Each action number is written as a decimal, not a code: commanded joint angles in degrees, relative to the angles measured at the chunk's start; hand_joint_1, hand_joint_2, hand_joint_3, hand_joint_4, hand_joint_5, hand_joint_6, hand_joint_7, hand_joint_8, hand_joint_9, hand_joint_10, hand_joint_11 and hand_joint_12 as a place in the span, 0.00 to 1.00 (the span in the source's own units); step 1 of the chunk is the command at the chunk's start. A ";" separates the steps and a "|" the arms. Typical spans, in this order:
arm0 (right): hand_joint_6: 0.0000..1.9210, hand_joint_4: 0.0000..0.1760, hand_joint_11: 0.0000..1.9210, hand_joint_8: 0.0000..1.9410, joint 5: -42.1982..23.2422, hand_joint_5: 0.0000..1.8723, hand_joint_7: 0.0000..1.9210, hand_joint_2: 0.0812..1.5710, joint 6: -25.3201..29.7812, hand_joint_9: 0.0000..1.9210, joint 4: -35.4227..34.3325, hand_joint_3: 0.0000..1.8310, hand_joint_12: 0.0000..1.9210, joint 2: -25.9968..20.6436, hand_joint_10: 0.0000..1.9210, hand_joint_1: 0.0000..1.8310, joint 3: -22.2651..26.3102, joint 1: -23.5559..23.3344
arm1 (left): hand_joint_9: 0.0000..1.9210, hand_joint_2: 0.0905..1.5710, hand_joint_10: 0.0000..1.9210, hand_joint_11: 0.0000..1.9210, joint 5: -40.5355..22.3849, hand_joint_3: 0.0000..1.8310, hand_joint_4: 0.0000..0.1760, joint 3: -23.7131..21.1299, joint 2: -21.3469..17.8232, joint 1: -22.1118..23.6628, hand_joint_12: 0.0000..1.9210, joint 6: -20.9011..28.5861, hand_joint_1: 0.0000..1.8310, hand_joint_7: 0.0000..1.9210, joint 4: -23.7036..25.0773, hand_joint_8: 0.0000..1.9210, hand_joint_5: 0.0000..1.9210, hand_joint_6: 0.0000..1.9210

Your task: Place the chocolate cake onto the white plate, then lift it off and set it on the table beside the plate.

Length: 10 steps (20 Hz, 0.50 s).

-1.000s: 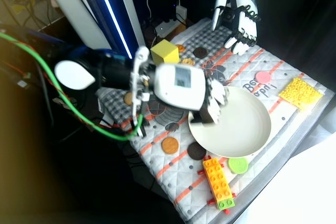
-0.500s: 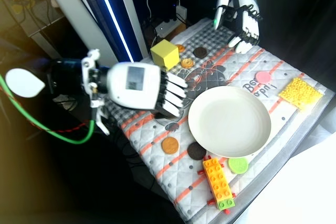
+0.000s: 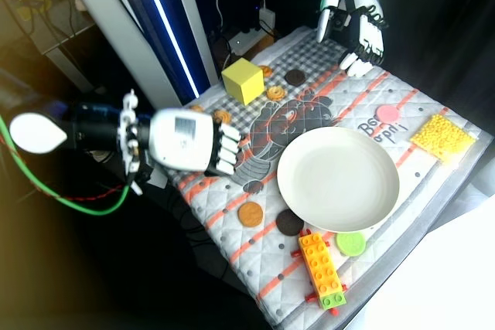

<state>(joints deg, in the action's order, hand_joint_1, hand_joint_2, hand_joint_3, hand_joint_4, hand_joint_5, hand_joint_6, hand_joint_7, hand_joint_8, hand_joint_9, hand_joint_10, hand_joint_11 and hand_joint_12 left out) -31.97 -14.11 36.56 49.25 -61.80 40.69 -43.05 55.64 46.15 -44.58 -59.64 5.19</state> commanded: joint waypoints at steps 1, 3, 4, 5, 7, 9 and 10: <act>0.37 0.00 0.03 0.28 -1.90 0.10 0.13 0.74 -0.17 0.09 -1.28 0.00 0.96 0.31 0.60 0.60 -0.50 -0.26 | 0.01 0.87 0.40 0.00 -6.90 0.00 0.19 0.01 -0.31 0.12 0.53 0.52 0.35 0.07 -1.24 0.36 0.05 0.47; 0.17 0.00 0.00 0.08 -0.68 0.05 0.09 0.73 -0.17 0.03 -1.30 0.00 0.86 0.62 0.44 0.55 -0.87 -0.13 | 0.02 0.87 0.40 0.00 -6.95 0.00 0.17 -0.01 -0.31 0.09 0.55 0.52 0.35 0.08 -1.26 0.36 0.06 0.48; 0.10 0.00 0.00 0.03 -0.31 0.04 0.07 0.72 -0.17 0.02 -1.35 0.00 0.82 0.68 0.37 0.55 -0.96 -0.12 | 0.01 0.87 0.39 0.00 -6.98 0.00 0.20 -0.01 -0.31 0.08 0.52 0.52 0.36 0.08 -1.29 0.35 0.06 0.48; 0.05 0.21 0.00 0.01 -0.11 0.01 0.01 0.72 -0.17 0.00 -1.48 0.00 0.78 0.70 0.28 0.52 -1.00 -0.08 | 0.01 0.87 0.38 0.00 -7.04 0.00 0.26 -0.02 -0.31 0.05 0.52 0.52 0.36 0.08 -1.32 0.35 0.05 0.48; 0.00 0.52 0.00 0.00 -0.09 0.00 0.00 0.71 -0.17 0.00 -1.89 0.00 0.82 0.59 0.15 0.47 -1.00 -0.06 | 0.02 0.87 0.38 0.00 -7.14 0.00 0.22 -0.02 -0.31 -0.07 0.52 0.52 0.35 0.07 -1.42 0.35 0.05 0.48; 0.00 0.39 0.00 0.00 -0.09 0.00 0.00 0.69 -0.17 0.00 -1.94 0.00 0.55 0.18 0.01 0.47 -0.88 -0.06 | 0.02 0.87 0.37 0.00 -7.35 0.00 0.22 -0.02 -0.31 -0.34 0.51 0.52 0.34 0.07 -1.62 0.34 0.05 0.48; 0.00 0.33 0.00 0.00 -0.13 0.00 0.00 0.68 -0.17 0.00 -1.95 0.00 0.39 -0.35 0.00 0.45 -0.55 -0.06 | 0.02 0.87 0.37 0.00 -7.54 0.00 0.24 -0.01 -0.31 -0.50 0.50 0.52 0.35 0.07 -1.75 0.34 0.05 0.48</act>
<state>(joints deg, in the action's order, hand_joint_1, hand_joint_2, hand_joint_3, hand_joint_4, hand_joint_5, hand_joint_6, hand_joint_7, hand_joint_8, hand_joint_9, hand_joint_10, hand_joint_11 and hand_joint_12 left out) -28.69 -13.82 35.90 49.01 -62.19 40.88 -43.38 55.64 46.15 -45.36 -59.66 4.73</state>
